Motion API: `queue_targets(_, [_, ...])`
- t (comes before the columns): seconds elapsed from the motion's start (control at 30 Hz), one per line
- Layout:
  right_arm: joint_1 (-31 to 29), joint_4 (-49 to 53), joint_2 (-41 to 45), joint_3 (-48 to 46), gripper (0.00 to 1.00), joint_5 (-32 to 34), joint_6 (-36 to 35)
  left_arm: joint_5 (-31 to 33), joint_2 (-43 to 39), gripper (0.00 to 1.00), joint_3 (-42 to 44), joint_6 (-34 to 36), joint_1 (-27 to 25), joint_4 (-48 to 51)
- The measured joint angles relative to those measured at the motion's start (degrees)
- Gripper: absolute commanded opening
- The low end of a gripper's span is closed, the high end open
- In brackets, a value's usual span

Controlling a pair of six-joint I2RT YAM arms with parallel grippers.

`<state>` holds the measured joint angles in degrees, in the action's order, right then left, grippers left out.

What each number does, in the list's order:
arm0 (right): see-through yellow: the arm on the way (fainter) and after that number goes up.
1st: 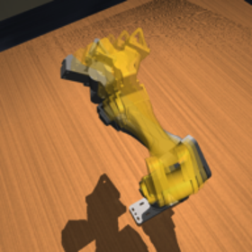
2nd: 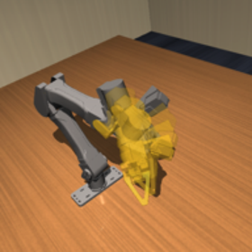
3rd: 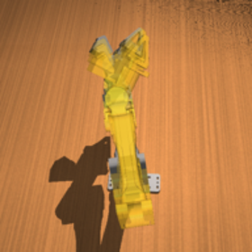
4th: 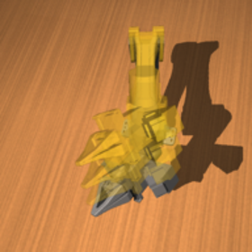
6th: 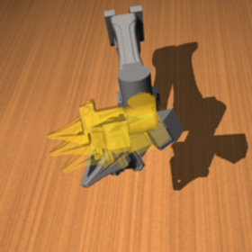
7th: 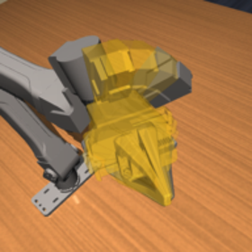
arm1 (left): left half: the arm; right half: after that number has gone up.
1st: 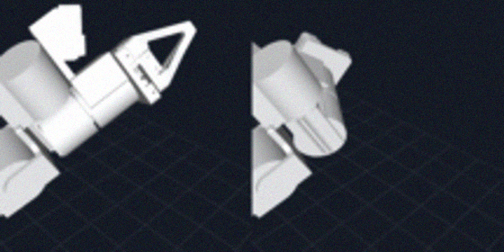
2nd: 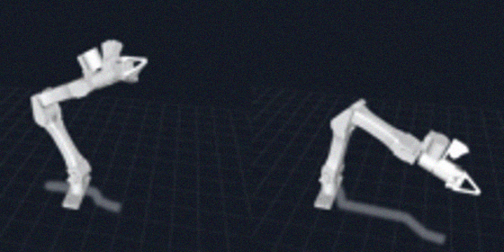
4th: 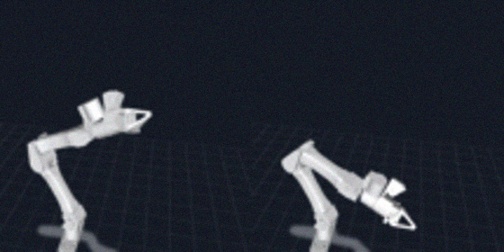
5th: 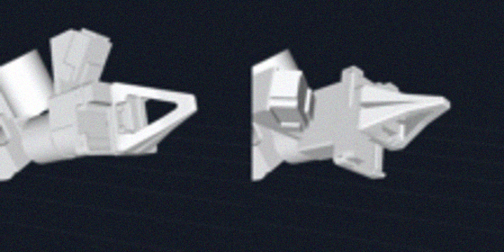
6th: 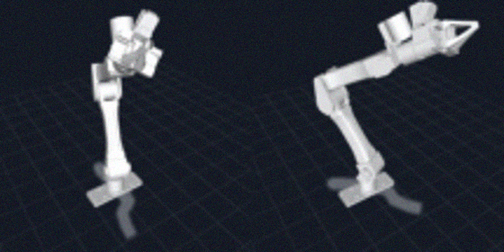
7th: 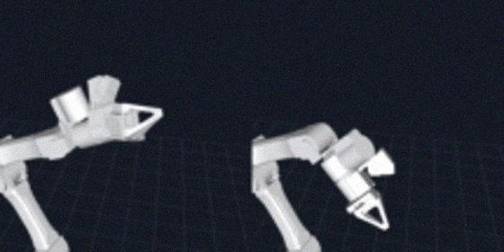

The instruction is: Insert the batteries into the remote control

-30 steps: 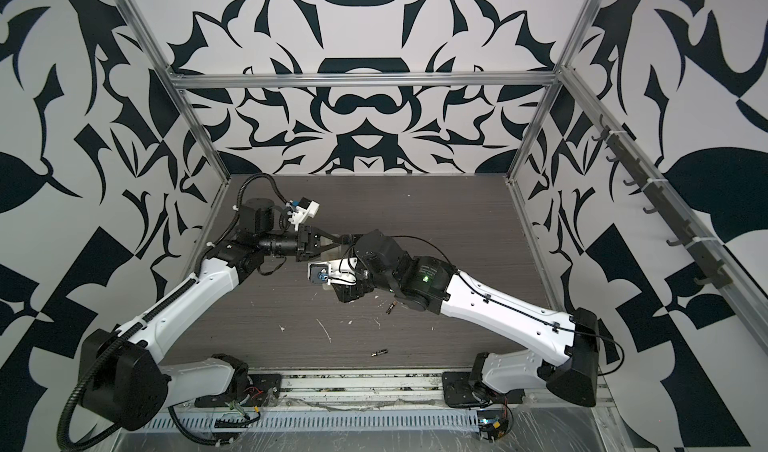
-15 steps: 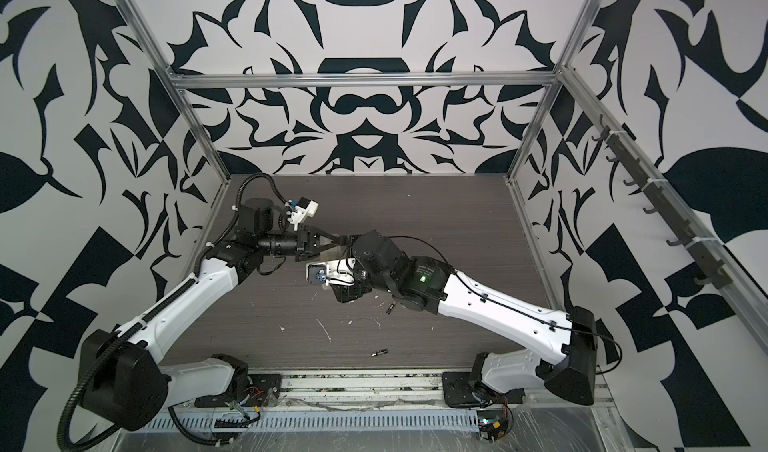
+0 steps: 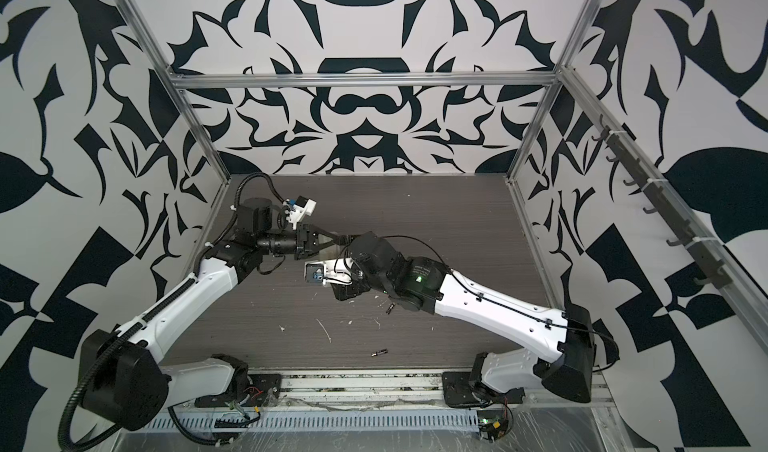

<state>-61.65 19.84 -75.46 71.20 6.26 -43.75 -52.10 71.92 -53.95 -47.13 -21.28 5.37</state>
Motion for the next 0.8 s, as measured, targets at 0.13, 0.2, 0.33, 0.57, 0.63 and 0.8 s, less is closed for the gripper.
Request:
queue_targets(0.13, [-0.11, -0.04, 0.00, 0.00, 0.90, 0.59, 0.00, 0.11, 0.00, 0.00, 0.00, -0.04, 0.02, -0.13])
queue_targets(0.2, [-0.26, -0.17, 0.00, 0.00, 0.90, 1.09, 0.00, 0.22, 0.00, 0.00, 0.00, -0.09, 0.04, -0.37])
queue_targets(0.33, [-0.39, -0.42, 0.00, 0.00, 0.89, 1.70, 0.00, 0.31, 0.00, 0.00, 0.00, -0.42, 0.15, -0.59])
queue_targets(0.57, [-0.39, -0.52, 0.00, -0.02, 0.88, 2.27, -0.02, 0.50, 0.00, 0.00, 0.00, -0.48, 0.17, -1.29])
queue_targets(0.63, [-0.42, -0.59, 0.00, -0.02, 0.88, 2.36, -0.13, 0.55, 0.00, 0.00, 0.00, -0.52, 0.17, -1.33])
queue_targets(0.8, [-0.46, -0.81, 0.02, -0.04, 0.88, 2.45, -0.22, 0.55, 0.00, 0.00, 0.00, -0.74, 0.28, -1.40])
